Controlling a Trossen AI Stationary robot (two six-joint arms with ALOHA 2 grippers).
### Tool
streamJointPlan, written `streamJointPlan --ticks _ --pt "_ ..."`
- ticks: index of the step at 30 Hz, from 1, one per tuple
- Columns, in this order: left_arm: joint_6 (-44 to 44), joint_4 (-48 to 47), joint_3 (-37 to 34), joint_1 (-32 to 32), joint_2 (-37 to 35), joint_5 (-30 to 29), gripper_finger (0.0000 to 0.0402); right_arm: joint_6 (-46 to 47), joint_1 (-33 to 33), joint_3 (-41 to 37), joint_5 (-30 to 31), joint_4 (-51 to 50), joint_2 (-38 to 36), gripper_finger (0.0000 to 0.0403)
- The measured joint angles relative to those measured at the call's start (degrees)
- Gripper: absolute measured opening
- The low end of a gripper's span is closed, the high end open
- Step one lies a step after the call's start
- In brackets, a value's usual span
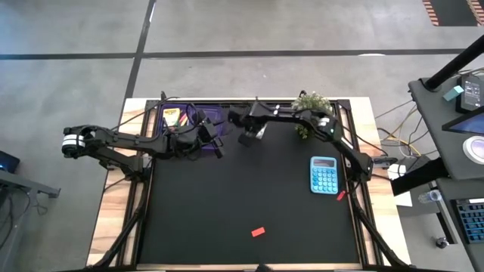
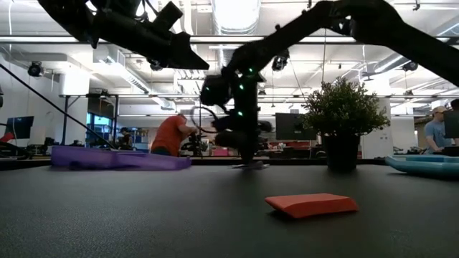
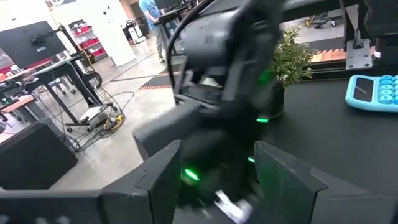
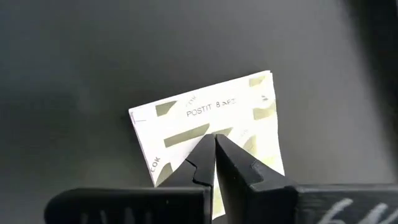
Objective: Pack school essentials
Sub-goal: Put the sticky note into the purple supply box
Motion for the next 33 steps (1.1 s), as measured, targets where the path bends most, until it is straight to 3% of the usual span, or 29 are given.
streamJointPlan --ticks 5,9,12,18,24,29,33 --pt "0.28 0.4 -0.01 -0.25 -0.26 0.58 0.0183 -2.29 4.72 -0.13 -9.71 -0.94 -3.35 0.0009" --pt "0.39 1.86 0.33 -0.39 -0.33 3.58 0.0182 -3.01 7.11 -1.39 -6.68 -0.71 -7.65 0.0009" --pt "0.37 2.54 0.44 -0.5 -0.43 9.09 0.0182 -2.68 8.2 -5.87 -4.88 -0.39 -12.45 0.0009" --pt "-0.64 -0.46 -0.53 -0.08 0.42 12.62 0.0183 -0.32 10.17 -23.92 -4.27 11.83 -26.0 0.0009" --pt "-1.7 4.34 0.07 -0.63 -0.23 16.83 0.0183 1.39 10.3 -40.38 -3.54 25.8 -38.37 0.0009" --pt "-1.88 4.38 0.11 -1.19 -0.28 17.66 0.0183 -5.87 11.54 -54.34 -3.85 37.82 -48.19 0.0009" --pt "-2.1 4.37 0.13 -1.72 -0.09 21.53 0.0183 -13.32 12.47 -65.1 -4.11 49.13 -57.83 0.0009"
